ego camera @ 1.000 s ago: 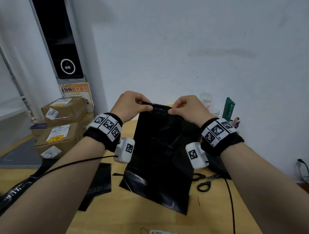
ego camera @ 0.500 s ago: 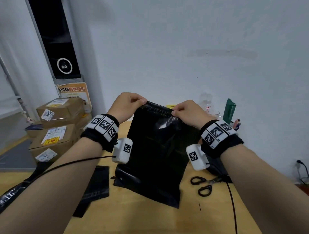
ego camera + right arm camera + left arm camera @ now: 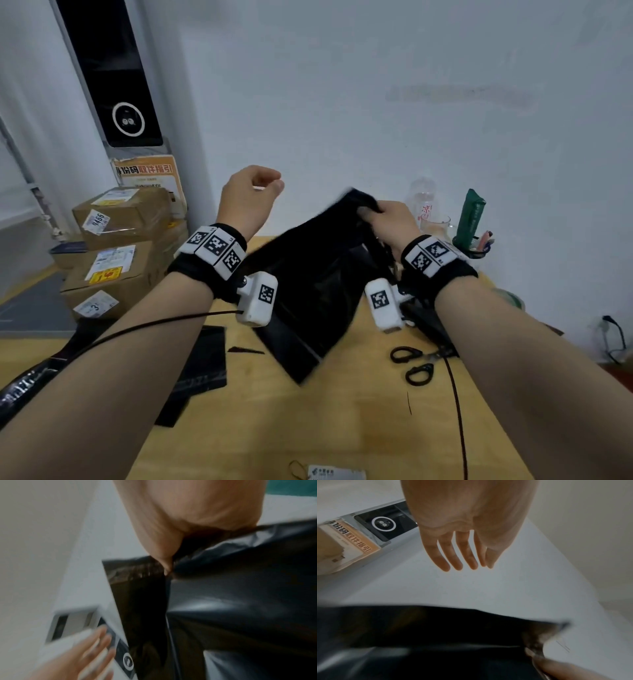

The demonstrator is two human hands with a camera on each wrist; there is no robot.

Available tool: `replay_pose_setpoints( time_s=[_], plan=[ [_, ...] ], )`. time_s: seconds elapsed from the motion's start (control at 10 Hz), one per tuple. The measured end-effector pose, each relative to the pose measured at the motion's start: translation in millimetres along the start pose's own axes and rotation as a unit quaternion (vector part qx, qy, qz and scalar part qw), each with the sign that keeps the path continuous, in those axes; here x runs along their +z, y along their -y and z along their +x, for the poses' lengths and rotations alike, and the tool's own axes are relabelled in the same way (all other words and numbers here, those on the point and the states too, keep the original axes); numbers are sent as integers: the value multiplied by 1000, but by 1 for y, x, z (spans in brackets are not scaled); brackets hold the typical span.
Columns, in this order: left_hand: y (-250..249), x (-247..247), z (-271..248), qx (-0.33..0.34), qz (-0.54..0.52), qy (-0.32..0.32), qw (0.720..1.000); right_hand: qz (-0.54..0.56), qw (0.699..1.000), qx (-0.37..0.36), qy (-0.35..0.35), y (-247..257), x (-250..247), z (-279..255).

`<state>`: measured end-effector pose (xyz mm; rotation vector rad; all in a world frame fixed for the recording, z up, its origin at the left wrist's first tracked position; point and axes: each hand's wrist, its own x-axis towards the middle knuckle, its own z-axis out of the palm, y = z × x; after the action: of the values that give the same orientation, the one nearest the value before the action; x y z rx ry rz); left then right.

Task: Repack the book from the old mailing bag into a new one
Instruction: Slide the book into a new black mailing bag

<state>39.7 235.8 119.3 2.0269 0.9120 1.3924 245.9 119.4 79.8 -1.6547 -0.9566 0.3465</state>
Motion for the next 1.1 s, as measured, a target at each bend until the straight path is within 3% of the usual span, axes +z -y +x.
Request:
replay_pose_setpoints(
  time_s=[0.1,0.2,0.3,0.4,0.5,0.7,0.8,0.9,1.0,1.1],
  plan=[
    [14,3,-9,-39,-5,-8,999,104,985,115,-69,-42,-7,12],
    [29,14,-23,-97,-56,17,994,117,969,211,-49,-70,-10,-7],
    [39,29,-44,-161,-68,85,981,128,956,259,-42,-94,-5,-27],
    [51,48,-69,-220,-46,201,953,167,925,340,10,-118,8,-41],
    [66,60,-96,-277,-21,287,917,84,923,359,112,-116,14,-58],
    [88,62,-119,-323,53,338,882,-90,872,365,314,-115,20,-78],
    [97,62,-125,-332,88,337,877,-130,863,351,339,-108,21,-83],
    [101,64,-131,-315,130,364,867,-100,882,334,318,-101,18,-78],
    [104,64,-132,-298,158,398,853,9,924,301,238,-101,17,-67],
    [113,62,-127,-307,176,398,847,93,938,282,178,-104,24,-58]
  ],
)
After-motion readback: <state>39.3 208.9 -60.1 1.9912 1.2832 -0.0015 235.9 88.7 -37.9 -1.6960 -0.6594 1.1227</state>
